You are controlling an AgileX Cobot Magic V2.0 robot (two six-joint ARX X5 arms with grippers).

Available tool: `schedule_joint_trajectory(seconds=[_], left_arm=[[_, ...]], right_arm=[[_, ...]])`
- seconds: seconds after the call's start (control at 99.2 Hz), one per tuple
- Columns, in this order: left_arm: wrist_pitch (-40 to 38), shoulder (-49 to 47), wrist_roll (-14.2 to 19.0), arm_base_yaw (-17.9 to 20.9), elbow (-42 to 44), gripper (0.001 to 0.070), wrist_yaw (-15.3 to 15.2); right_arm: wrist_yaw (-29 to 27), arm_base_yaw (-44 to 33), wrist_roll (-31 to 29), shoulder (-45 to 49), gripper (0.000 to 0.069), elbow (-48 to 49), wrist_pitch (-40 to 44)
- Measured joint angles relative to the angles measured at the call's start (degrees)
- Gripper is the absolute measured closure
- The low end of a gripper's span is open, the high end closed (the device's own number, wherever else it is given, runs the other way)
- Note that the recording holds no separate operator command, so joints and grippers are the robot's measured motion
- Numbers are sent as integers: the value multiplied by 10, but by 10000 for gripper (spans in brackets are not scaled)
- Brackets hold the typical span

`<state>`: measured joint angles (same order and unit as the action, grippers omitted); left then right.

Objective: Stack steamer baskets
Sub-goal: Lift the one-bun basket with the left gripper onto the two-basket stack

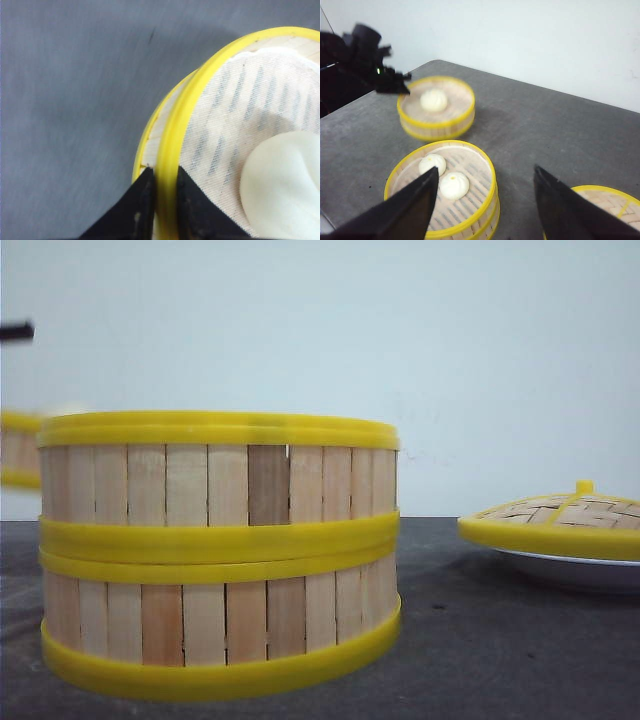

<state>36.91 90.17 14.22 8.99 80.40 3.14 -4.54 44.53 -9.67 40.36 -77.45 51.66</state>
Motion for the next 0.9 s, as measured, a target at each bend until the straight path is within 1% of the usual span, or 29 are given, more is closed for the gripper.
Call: schedule_joint_trajectory(seconds=[0.06, 0.192, 0.282, 0.353, 0.605, 0.716, 0.796, 0.897], left_arm=[[17, -11, 0, 0, 33, 680, 23], [46, -51, -4, -4, 85, 680, 88], [70, -92, -12, -15, 96, 680, 117], [100, -127, -23, -27, 96, 680, 132], [202, -221, -73, -93, 96, 680, 134], [233, -237, -85, -123, 96, 680, 134], [256, -237, -92, -139, 96, 680, 133], [258, -237, -96, -157, 78, 680, 131]], right_arm=[[0, 0, -1, 0, 319, 0, 0], [0, 0, -2, 0, 319, 0, 0], [0, 0, -2, 0, 319, 0, 0], [-1, 0, -2, 0, 319, 0, -1], [-15, 0, -2, 0, 319, 0, -16], [-15, 0, -2, 0, 319, 0, -23], [-15, 0, -2, 0, 319, 0, -23], [-15, 0, -2, 0, 319, 0, -23]])
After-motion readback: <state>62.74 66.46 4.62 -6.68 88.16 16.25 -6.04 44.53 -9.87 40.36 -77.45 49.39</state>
